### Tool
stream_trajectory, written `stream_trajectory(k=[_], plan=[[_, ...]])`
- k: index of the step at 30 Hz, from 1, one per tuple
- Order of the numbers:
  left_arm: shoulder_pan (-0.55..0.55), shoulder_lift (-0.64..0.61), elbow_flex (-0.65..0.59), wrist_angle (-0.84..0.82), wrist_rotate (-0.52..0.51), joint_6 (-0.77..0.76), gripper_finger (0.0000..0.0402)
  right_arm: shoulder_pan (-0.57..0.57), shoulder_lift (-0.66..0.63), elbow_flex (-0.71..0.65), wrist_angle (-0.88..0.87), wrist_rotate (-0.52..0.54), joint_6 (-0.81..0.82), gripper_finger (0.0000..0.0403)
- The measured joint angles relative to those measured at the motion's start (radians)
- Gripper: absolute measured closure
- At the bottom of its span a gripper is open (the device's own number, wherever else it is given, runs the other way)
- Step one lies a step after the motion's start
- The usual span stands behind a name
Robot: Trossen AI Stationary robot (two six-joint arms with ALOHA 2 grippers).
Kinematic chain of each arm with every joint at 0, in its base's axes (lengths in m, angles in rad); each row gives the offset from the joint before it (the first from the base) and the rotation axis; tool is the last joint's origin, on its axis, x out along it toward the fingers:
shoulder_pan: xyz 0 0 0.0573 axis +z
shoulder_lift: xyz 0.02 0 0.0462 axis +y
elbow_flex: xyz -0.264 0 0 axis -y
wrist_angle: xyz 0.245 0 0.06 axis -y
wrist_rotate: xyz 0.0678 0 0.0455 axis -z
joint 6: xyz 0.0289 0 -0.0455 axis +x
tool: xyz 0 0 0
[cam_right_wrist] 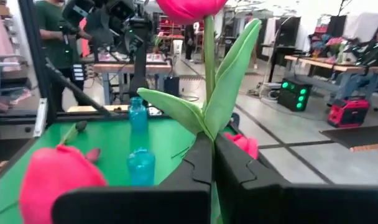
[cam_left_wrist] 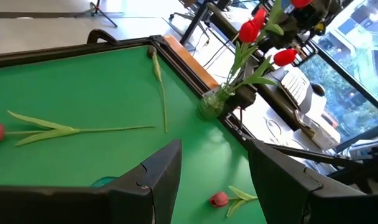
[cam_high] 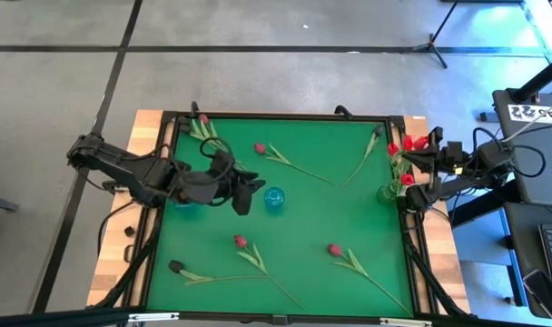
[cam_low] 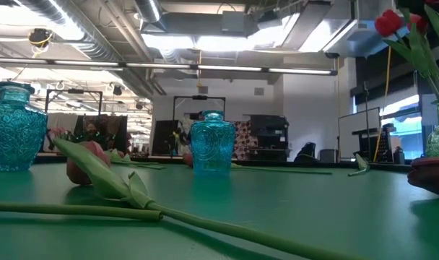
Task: Sort flowers into vase by color
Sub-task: Put the pink flower into the green flower vase
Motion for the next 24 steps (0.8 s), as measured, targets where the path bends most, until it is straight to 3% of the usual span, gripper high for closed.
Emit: stream_trajectory(k=[9, 19, 24], plan=[[-0.023, 0.000, 0.000, 0.045, 0.058, -0.008, 0.0222, 0.000, 0.000, 0.034, -0.176, -0.113, 0.046, 0.0392], [-0.008, -0.001, 0.000, 0.228, 0.039, 0.054, 0.0222, 0.000, 0.020, 0.165, -0.465, -0.124, 0.105, 0.0380], [0.015, -0.001, 0.000, 0.237, -0.008, 0.061, 0.0222, 0.000, 0.058, 0.174, -0.594, -0.125, 0.181, 0.0336]])
